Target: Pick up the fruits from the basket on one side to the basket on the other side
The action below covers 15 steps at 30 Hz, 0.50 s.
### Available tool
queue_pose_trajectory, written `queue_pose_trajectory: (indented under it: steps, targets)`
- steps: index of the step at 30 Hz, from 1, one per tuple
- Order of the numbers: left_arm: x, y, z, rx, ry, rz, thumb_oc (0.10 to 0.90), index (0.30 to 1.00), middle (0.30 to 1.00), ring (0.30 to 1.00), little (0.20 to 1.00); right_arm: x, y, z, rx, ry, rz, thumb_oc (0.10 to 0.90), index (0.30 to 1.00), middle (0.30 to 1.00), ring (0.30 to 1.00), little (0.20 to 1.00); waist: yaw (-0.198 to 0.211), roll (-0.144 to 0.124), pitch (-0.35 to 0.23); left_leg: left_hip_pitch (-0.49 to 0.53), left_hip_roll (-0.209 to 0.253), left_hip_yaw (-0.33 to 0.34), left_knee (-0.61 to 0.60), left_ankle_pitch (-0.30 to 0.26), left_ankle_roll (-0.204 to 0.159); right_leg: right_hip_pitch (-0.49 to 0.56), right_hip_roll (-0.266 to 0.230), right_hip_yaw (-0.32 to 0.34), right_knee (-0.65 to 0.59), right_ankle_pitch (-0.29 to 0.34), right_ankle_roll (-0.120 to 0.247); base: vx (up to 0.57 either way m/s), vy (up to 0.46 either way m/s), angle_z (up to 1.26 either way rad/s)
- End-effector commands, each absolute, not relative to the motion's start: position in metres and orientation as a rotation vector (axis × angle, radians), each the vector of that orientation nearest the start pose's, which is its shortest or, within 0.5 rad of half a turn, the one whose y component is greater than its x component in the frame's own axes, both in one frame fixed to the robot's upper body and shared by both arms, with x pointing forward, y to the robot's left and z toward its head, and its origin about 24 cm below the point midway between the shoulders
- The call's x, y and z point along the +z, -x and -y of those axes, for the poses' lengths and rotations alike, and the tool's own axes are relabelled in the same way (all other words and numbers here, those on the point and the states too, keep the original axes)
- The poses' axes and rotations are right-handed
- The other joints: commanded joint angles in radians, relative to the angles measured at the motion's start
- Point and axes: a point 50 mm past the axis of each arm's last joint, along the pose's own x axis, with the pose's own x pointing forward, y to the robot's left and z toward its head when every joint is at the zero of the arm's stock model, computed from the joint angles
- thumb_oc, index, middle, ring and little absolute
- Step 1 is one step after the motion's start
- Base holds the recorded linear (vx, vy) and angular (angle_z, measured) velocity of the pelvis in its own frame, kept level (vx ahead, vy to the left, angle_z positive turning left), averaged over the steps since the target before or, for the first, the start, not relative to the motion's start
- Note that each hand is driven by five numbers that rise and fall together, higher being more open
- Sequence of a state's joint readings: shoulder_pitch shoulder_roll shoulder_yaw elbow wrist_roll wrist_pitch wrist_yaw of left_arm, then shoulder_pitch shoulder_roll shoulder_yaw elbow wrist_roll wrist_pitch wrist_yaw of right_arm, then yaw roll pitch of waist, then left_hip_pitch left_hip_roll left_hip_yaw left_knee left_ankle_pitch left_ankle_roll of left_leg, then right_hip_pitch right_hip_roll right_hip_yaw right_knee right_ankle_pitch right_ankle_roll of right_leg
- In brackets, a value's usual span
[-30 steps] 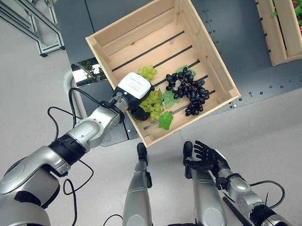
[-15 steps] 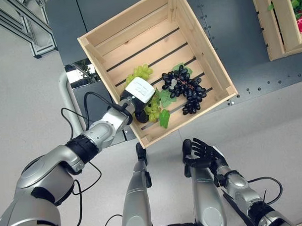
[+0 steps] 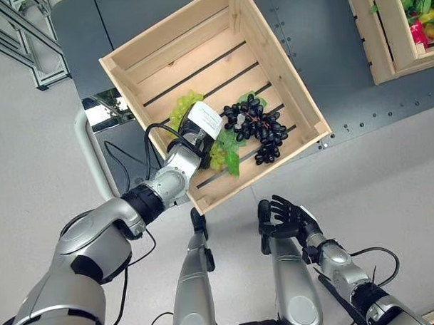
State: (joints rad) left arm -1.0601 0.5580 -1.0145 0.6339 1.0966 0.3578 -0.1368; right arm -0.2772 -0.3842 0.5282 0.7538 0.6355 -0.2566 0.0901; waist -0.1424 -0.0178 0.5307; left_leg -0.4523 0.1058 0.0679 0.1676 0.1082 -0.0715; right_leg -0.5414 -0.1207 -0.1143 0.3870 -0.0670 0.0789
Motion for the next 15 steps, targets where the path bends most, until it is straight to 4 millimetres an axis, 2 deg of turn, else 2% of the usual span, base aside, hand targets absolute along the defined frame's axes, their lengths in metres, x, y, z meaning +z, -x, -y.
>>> queue_pose_trajectory:
  steps: [1, 4, 7, 9, 11, 12, 15]
  targets:
    - [0.169, -0.402, -0.173, 0.113, -2.269, 0.084, 0.4, 0.3, 0.3, 0.3, 0.3, -0.033, -0.27, 0.168, 0.249, -0.043, -0.263, 0.8, 0.9, 0.9, 0.9, 0.9, 0.007, -0.054, -0.011, -0.059, -0.006, 0.026, 0.17, -0.097, -0.003, 0.12, 0.027, 0.025, -0.199, 0.096, -0.005, -0.02, 0.011, -0.05]
    - [0.163, -0.402, -0.18, 0.125, -2.246, 0.081, 0.4, 0.3, 0.3, 0.3, 0.3, -0.033, -0.271, 0.168, 0.249, -0.041, -0.261, 0.8, 0.9, 0.9, 0.9, 0.9, 0.008, -0.056, -0.011, -0.052, -0.008, 0.026, 0.166, -0.096, -0.001, 0.126, 0.027, 0.024, -0.2, 0.096, -0.005, 0.0, 0.004, -0.01]
    - [0.144, -0.399, -0.199, 0.187, -2.082, 0.125, 0.4, 0.3, 0.3, 0.3, 0.3, -0.029, -0.273, 0.165, 0.244, -0.032, -0.248, 0.8, 0.9, 0.9, 0.9, 0.9, 0.013, -0.063, -0.011, -0.026, -0.011, 0.027, 0.151, -0.094, -0.001, 0.147, 0.03, 0.023, -0.206, 0.093, -0.008, 0.0, 0.007, -0.01]
    - [0.139, -0.396, -0.209, 0.251, -1.96, 0.175, 0.4, 0.3, 0.3, 0.3, 0.3, -0.027, -0.273, 0.164, 0.231, -0.037, -0.232, 0.8, 0.9, 0.9, 0.9, 0.9, 0.017, -0.064, -0.011, -0.007, -0.012, 0.027, 0.141, -0.091, -0.001, 0.162, 0.032, 0.023, -0.208, 0.09, -0.01, -0.01, 0.012, -0.02]
    - [0.14, -0.393, -0.216, 0.297, -1.884, 0.219, 0.4, 0.3, 0.3, 0.3, 0.3, -0.025, -0.273, 0.166, 0.216, -0.038, -0.214, 0.8, 0.9, 0.9, 0.9, 0.9, 0.019, -0.063, -0.011, 0.008, -0.015, 0.025, 0.133, -0.089, -0.001, 0.175, 0.033, 0.025, -0.213, 0.09, -0.011, 0.0, 0.0, 0.0]
    - [0.142, -0.388, -0.227, 0.359, -1.781, 0.283, 0.4, 0.3, 0.3, 0.3, 0.3, -0.021, -0.27, 0.172, 0.183, -0.045, -0.183, 0.8, 0.9, 0.9, 0.9, 0.9, 0.026, -0.06, -0.011, 0.027, -0.019, 0.02, 0.127, -0.088, -0.001, 0.192, 0.033, 0.023, -0.215, 0.087, -0.011, 0.0, 0.021, -0.03]
    - [0.147, -0.371, -0.24, 0.46, -1.607, 0.439, 0.4, 0.3, 0.3, 0.3, 0.3, -0.009, -0.263, 0.184, 0.107, -0.07, -0.114, 0.8, 0.9, 0.9, 0.9, 0.9, 0.044, -0.056, -0.011, 0.068, -0.026, 0.01, 0.106, -0.088, 0.002, 0.232, 0.032, 0.015, -0.23, 0.087, -0.011, 0.0, 0.005, -0.01]
